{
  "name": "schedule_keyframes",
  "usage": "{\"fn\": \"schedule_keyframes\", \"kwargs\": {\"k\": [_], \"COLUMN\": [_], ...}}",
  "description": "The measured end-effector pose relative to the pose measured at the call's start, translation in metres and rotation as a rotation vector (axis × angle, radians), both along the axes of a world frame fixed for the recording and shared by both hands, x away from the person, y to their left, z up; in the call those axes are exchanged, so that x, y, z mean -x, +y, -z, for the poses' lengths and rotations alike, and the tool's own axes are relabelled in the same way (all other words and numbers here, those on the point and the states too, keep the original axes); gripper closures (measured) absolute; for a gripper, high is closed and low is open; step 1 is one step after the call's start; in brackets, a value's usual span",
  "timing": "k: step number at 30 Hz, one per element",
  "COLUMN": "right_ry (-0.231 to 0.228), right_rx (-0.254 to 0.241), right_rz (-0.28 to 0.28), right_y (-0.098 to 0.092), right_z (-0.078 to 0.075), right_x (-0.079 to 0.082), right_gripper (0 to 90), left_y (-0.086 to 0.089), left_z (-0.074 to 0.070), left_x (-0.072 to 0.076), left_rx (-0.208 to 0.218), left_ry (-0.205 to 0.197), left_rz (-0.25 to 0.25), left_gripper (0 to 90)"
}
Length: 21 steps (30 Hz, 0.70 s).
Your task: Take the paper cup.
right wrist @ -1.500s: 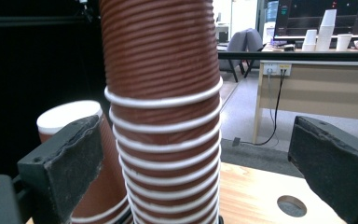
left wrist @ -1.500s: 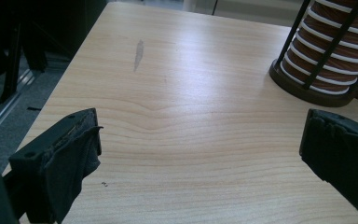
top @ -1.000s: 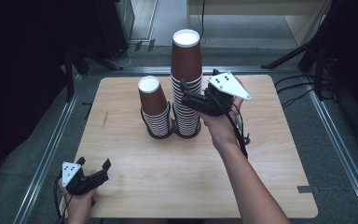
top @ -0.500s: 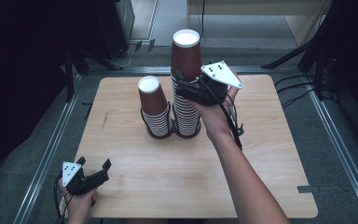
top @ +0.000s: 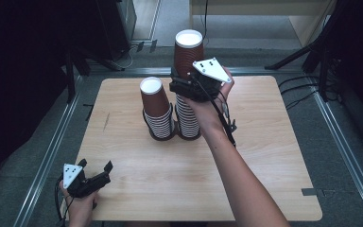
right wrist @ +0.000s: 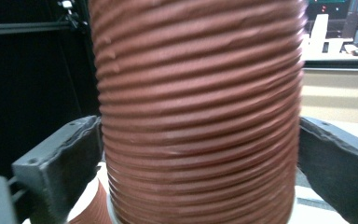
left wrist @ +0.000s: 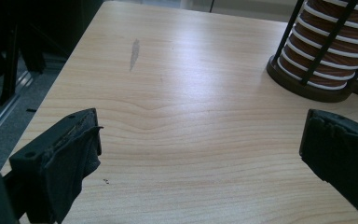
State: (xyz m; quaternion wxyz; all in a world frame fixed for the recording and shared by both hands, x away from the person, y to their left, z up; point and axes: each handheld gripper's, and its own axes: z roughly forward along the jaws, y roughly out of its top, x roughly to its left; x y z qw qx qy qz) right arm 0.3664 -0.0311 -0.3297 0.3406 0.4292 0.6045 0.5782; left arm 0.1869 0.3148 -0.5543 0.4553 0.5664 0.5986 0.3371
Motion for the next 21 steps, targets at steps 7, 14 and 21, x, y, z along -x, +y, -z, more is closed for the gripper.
{"fn": "schedule_keyframes", "kwargs": {"k": [7, 14, 21], "right_ry": [0.005, 0.000, -0.006], "right_rx": [0.001, 0.007, 0.009], "right_rz": [0.016, 0.027, 0.022], "right_y": [0.0030, 0.0043, 0.0035], "right_z": [0.0026, 0.0020, -0.0028], "right_x": [-0.0040, -0.0028, -0.0025], "right_gripper": [7.4, 8.4, 9.5], "left_y": [0.0002, 0.0002, 0.0002], "left_z": [0.0000, 0.0000, -0.0001], "left_x": [-0.0003, -0.0008, -0.0010], "left_rx": [0.001, 0.004, 0.001], "left_ry": [0.001, 0.005, 0.009], "left_rz": [-0.001, -0.003, -0.005], "left_gripper": [0.0, 0.0, 0.0]}}
